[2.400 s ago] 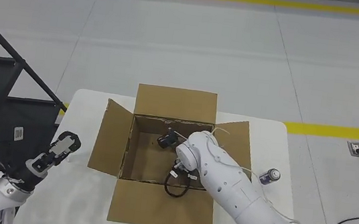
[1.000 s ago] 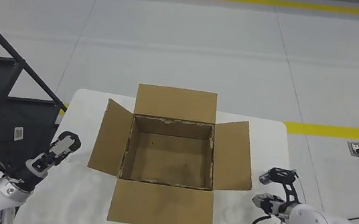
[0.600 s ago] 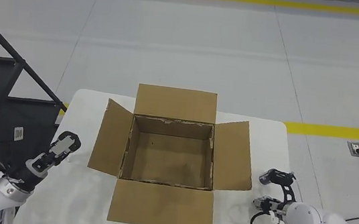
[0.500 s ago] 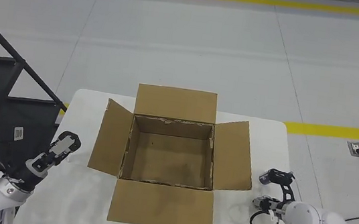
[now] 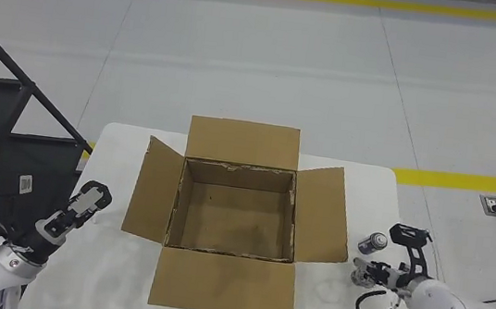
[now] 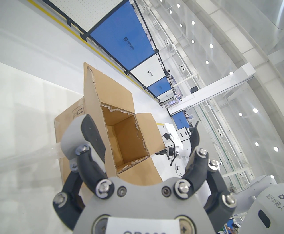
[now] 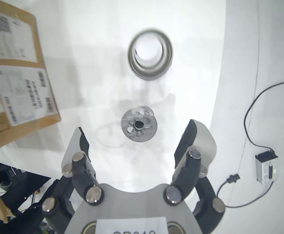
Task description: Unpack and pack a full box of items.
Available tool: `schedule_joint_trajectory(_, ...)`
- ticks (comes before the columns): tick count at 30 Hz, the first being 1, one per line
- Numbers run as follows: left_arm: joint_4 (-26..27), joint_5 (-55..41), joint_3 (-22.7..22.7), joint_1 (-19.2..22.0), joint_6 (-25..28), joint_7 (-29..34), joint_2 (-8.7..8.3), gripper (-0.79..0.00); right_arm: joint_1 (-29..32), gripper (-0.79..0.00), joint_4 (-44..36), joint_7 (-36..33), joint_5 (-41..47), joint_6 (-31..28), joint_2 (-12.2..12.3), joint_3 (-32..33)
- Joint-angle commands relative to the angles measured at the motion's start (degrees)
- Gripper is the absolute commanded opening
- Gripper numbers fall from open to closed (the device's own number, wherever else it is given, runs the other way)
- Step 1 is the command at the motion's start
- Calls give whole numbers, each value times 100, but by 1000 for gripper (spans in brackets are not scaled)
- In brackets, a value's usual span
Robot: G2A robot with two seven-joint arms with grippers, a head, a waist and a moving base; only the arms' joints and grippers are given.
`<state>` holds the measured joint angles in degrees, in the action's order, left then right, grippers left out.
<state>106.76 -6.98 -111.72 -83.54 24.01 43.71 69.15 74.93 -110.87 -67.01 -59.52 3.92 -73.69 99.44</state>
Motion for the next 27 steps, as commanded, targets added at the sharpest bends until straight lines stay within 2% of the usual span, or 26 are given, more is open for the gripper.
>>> schedule_joint_trajectory(1,0,0,0,0,0,0,0,0,233,0,-669,567,448,-11,-17,146)
schedule_joint_trajectory(4,33,48,-4,-23,-19,-94,-2,0,451,0,-1278,1028,806,-136,-27,152)
schedule_joint_trajectory(7,75,175,-66,-105,-37,-270,-15,0,348,0,-1389,1308,1371,-447,-30,-14)
schedule_joint_trajectory(10,63,187,-172,-185,-57,-399,-31,0,-113,0,-903,929,1778,-865,8,-263)
schedule_joint_trajectory(14,31,120,-337,-305,-52,-509,-52,0,-991,0,81,405,1773,-844,40,-768)
schedule_joint_trajectory(16,29,97,-404,-372,-29,-540,-62,0,-1317,0,492,406,1869,-891,43,-925)
schedule_joint_trajectory(22,62,105,-461,-490,-25,-620,-89,0,-1873,0,1261,231,2194,-1145,68,-1255)
schedule_joint_trajectory(27,114,128,-434,-534,-36,-678,-108,0,-2123,0,1438,189,2206,-1163,80,-1564)
